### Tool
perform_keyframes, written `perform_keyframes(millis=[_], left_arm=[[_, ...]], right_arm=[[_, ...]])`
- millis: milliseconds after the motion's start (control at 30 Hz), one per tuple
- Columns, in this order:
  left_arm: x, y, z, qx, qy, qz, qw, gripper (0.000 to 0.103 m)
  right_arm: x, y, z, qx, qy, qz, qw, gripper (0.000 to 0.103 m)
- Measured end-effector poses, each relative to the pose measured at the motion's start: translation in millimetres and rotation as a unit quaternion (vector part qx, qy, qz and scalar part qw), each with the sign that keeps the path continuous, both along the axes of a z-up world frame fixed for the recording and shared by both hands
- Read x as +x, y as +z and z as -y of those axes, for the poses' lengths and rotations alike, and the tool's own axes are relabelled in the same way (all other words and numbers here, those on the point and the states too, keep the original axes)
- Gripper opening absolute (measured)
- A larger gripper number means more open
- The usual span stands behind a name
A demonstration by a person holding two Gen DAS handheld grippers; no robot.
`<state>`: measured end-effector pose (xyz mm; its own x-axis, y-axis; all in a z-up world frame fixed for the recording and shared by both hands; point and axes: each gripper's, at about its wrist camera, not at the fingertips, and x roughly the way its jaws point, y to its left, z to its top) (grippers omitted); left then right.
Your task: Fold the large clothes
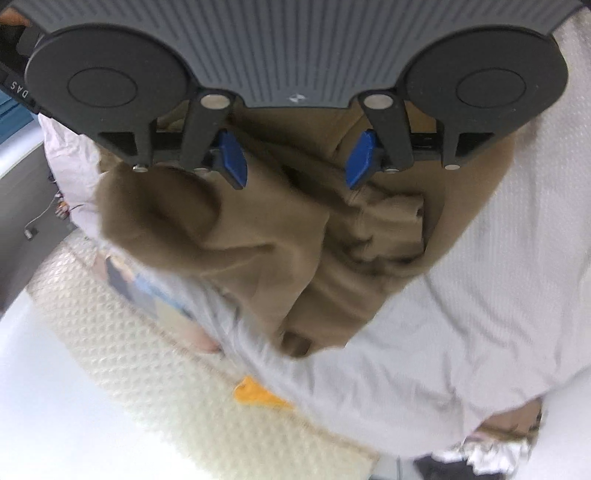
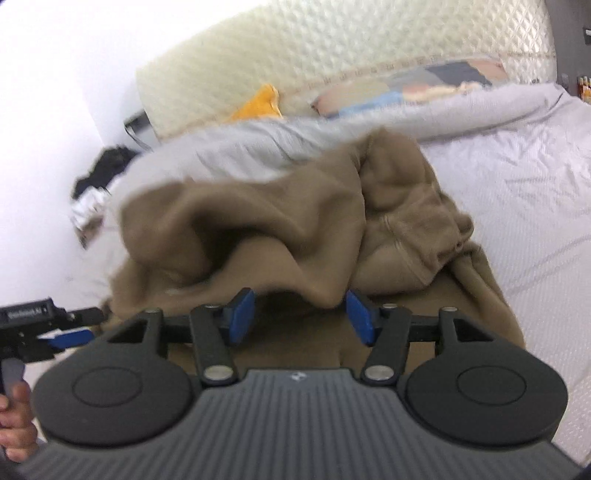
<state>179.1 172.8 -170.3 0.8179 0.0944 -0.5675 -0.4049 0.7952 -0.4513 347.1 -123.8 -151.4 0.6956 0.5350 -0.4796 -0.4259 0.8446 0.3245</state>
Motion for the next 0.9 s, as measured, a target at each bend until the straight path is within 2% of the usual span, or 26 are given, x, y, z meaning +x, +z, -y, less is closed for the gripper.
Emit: perform_keyframes(millis=[100,233,400,433,467,500,600,733,900], left_arm=[[3,19,9,0.020,-0.018,0.031,0.9992,0.065],[29,38,22,0.039,-0.044,0.054,0.9968,0.065],[73,56,27,0.027,-0.068,0.086,0.9936,0.065],[82,57,27,0.023,-0.072,0.094,0.9927,0.065],[93,56,28,0.021,-0.079,0.096,0.9920,0.065],[102,55,29,0.025,-0.086,0.093,0.9917,0.065],[124,38,33,0.049,-0.107,0.075,0.9903,0.064],[139,0,30,0.032,-0.129,0.037,0.9905,0.062],[151,-35,31,0.059,-0.147,-0.015,0.9873,0.059]], right_arm=[[-4,11,1,0.024,0.006,0.028,0.999,0.058],[8,25,-13,0.048,0.021,0.059,0.997,0.059],[41,33,-42,0.068,0.040,0.064,0.995,0.059],[46,33,-47,0.067,0.045,0.066,0.995,0.058],[52,32,-52,0.064,0.049,0.068,0.994,0.051],[59,29,-57,0.060,0.050,0.066,0.995,0.044],[74,15,-65,0.053,0.058,0.045,0.996,0.034],[86,-13,-69,0.026,0.068,0.015,0.997,0.033],[91,-32,-76,-0.002,0.073,-0.008,0.997,0.033]])
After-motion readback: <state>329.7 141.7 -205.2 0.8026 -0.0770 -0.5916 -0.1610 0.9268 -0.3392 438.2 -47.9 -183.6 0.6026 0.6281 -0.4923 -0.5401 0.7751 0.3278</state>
